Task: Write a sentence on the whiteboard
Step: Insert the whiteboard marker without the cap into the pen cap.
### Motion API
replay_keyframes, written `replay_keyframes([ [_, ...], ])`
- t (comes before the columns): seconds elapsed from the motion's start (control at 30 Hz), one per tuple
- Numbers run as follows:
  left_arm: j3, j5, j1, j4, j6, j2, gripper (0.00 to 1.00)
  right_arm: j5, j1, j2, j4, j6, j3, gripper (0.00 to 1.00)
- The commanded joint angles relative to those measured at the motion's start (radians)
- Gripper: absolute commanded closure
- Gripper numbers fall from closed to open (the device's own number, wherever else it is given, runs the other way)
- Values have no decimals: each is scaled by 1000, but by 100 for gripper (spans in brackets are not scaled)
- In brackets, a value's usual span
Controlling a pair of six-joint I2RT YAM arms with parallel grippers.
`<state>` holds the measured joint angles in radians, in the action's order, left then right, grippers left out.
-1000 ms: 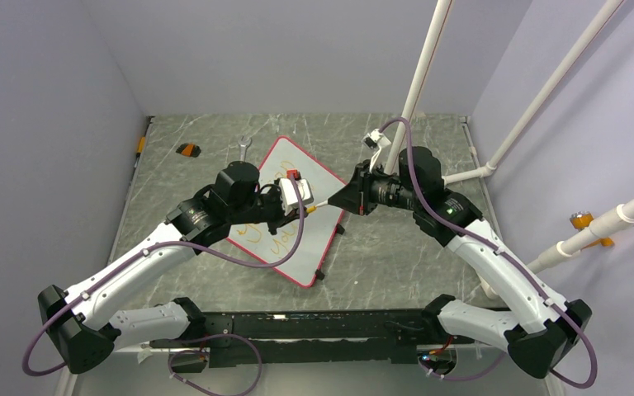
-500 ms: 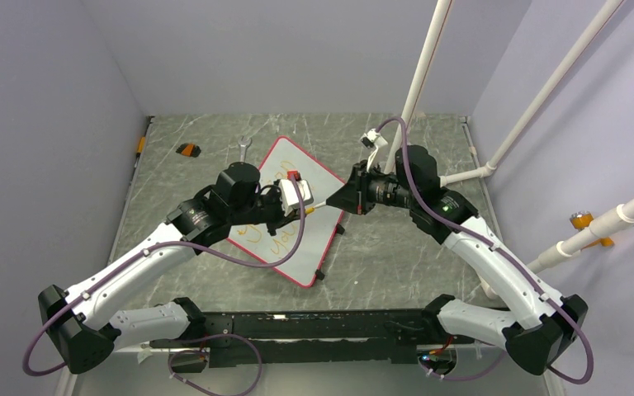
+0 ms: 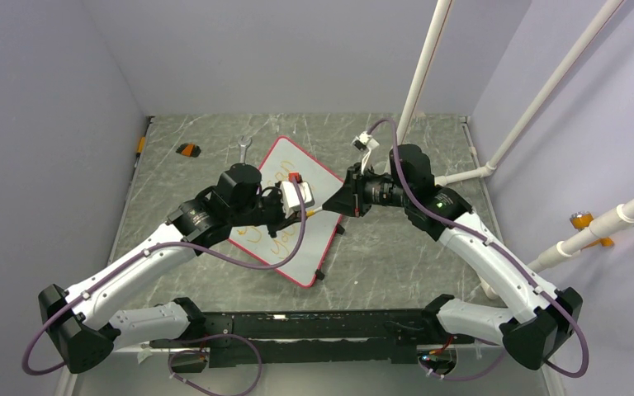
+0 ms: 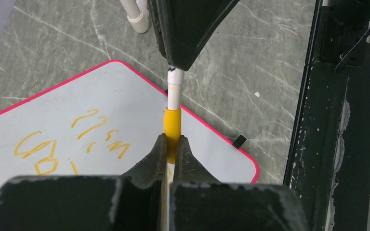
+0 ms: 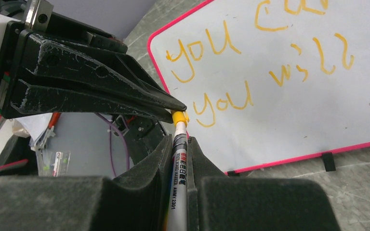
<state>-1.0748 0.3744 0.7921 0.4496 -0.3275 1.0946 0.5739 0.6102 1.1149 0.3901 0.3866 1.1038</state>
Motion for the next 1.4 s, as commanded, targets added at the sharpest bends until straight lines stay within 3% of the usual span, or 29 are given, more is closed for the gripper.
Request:
replay_keyframes([
  [0.0,-9,10,1,-55,-5,-20,100,79,4,-2,-1,-60,18,100],
  [0.43,-8,22,0,-56,-5,-27,100,62,2,7,-10,-75,11,100],
  [1.37,-17,245,-3,-62,18,-27,100,140,12,70,-29,-182,-11,100],
])
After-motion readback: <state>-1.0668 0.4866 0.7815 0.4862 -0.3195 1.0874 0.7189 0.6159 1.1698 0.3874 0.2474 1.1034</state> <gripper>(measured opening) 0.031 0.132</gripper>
